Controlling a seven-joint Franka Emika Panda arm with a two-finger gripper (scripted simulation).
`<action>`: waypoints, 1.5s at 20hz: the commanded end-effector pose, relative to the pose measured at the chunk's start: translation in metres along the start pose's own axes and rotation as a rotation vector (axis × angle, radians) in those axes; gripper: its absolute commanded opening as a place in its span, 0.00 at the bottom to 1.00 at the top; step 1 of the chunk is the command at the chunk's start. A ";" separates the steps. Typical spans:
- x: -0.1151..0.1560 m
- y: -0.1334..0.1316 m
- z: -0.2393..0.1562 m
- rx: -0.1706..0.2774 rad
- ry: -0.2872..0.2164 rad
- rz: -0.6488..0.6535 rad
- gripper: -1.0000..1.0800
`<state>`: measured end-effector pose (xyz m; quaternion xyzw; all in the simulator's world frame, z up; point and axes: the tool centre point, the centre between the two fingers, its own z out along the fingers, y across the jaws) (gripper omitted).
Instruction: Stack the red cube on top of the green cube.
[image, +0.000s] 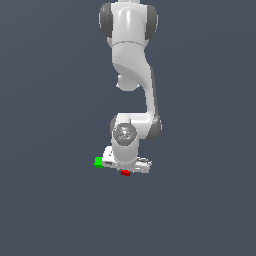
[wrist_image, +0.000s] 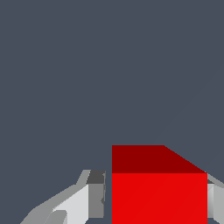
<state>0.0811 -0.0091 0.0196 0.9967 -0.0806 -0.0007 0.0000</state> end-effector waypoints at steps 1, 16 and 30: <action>0.001 0.000 0.000 0.000 0.001 0.000 0.00; 0.000 0.000 -0.011 0.000 0.001 0.000 0.00; -0.001 0.000 -0.094 0.000 0.001 0.000 0.00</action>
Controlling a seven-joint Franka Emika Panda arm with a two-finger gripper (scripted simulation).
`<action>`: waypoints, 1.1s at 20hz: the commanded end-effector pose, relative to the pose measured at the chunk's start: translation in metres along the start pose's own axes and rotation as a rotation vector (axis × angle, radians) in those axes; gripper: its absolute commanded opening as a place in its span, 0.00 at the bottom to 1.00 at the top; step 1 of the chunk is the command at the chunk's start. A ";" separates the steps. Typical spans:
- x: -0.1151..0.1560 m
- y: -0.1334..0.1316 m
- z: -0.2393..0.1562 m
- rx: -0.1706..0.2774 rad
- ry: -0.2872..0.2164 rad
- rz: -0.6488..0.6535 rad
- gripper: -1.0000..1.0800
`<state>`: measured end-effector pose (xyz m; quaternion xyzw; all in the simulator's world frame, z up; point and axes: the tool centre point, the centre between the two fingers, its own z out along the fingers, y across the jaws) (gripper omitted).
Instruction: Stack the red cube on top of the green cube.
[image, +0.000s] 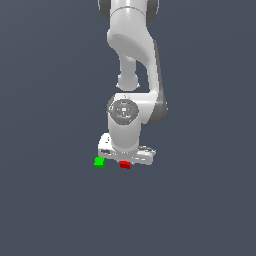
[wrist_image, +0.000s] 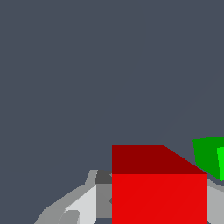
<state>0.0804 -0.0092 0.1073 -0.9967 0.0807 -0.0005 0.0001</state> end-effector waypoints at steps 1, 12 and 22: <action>0.000 0.000 -0.009 0.000 -0.001 0.000 0.00; -0.001 0.016 -0.005 0.000 0.000 0.000 0.00; -0.013 0.099 0.033 -0.001 0.000 0.000 0.00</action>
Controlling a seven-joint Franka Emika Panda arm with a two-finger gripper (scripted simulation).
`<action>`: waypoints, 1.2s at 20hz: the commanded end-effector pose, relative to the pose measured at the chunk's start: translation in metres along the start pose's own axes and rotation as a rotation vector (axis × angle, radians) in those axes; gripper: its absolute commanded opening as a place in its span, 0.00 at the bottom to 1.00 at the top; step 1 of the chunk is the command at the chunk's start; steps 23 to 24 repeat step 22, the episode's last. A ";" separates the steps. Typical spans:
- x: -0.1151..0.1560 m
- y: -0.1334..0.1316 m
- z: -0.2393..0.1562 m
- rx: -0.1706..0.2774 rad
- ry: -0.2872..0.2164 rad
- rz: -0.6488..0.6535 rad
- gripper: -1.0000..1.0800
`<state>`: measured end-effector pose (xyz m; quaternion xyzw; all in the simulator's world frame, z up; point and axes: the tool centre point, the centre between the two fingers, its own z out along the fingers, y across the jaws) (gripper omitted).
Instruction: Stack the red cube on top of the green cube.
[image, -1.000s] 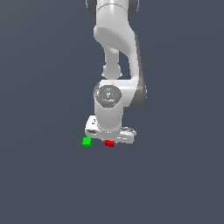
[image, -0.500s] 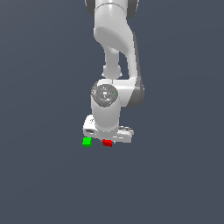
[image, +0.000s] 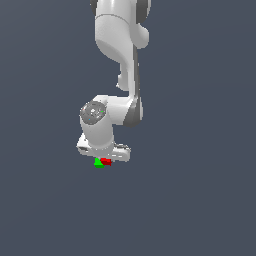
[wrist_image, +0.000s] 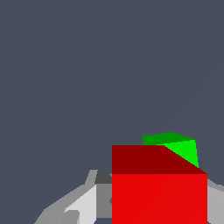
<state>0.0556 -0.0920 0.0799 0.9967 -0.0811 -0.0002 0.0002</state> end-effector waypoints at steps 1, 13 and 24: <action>-0.002 0.020 0.009 0.000 0.001 -0.001 0.00; -0.003 0.042 0.019 0.000 0.000 -0.001 0.96; -0.003 0.042 0.019 0.000 0.000 -0.001 0.96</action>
